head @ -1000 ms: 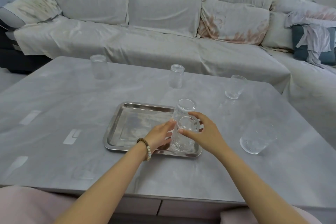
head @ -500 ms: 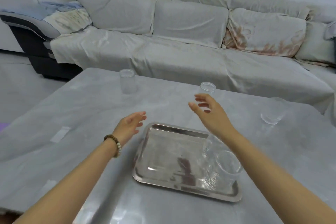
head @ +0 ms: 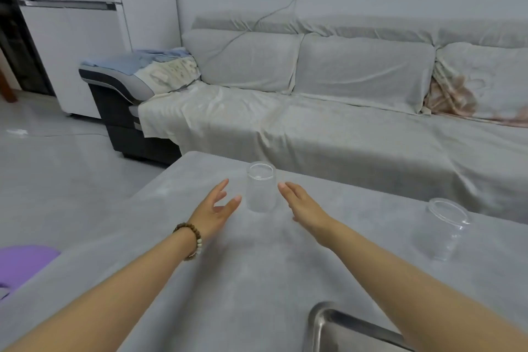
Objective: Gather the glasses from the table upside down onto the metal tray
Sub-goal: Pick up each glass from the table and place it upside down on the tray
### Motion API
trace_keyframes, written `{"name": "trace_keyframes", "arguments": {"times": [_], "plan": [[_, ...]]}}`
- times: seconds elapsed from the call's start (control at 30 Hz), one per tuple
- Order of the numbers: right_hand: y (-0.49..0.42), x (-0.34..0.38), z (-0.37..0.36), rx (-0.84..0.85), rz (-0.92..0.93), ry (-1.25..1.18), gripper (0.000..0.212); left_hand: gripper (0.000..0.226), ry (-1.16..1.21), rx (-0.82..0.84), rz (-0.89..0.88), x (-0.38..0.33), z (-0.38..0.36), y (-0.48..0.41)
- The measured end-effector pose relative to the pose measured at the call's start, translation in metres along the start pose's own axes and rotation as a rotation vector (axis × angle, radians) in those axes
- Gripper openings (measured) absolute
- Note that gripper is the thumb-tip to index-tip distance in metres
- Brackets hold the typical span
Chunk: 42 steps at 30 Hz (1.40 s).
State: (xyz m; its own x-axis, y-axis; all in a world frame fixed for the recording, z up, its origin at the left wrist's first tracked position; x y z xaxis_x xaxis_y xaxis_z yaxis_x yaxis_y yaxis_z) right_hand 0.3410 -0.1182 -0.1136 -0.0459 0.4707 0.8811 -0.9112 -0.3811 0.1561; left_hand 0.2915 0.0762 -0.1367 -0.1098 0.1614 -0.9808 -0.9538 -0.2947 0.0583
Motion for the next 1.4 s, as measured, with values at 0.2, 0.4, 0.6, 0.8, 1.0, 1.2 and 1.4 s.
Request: {"name": "trace_keyframes", "arguments": {"times": [0.2,0.4,0.6,0.8,1.0,1.2,1.4], "plan": [[-0.047,0.009,-0.015,0.045,0.066,-0.175,0.048,0.069,-0.029,0.081,-0.070,-0.003,-0.023,-0.063],[-0.051,0.002,-0.025,0.092,0.155,-0.166,0.036,0.061,0.042,0.136,-0.130,0.003,-0.047,-0.081],[-0.037,0.002,-0.027,0.125,0.156,-0.116,0.033,0.057,0.035,0.117,-0.155,0.003,-0.047,-0.069],[0.009,0.014,0.002,0.096,0.228,0.017,0.046,0.070,0.110,0.109,-0.211,-0.032,-0.047,-0.016],[0.100,0.046,0.060,-0.016,0.372,0.195,0.062,0.061,0.179,0.214,-0.292,-0.097,-0.072,0.057],[0.191,0.036,0.108,-0.078,0.347,0.244,0.066,0.066,0.113,0.332,-0.330,-0.129,-0.121,0.128],[0.260,-0.021,0.140,-0.057,0.213,0.293,0.072,0.066,0.121,0.450,-0.311,-0.112,-0.191,0.189]]}}
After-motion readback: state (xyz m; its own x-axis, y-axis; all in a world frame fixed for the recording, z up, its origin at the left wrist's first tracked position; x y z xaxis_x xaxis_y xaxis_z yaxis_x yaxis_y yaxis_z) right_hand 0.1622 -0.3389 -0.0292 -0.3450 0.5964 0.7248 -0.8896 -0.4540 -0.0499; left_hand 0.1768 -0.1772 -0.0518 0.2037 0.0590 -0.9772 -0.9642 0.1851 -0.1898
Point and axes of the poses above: each hand's wrist, its own y-axis away from the middle knuckle, its own z-axis out of the back of the hand, x = y × z, the point moved 7 cm from there along -y, towards the middle knuckle, and after that the axes turned 7 degrees about y, right-handed, at the moved point
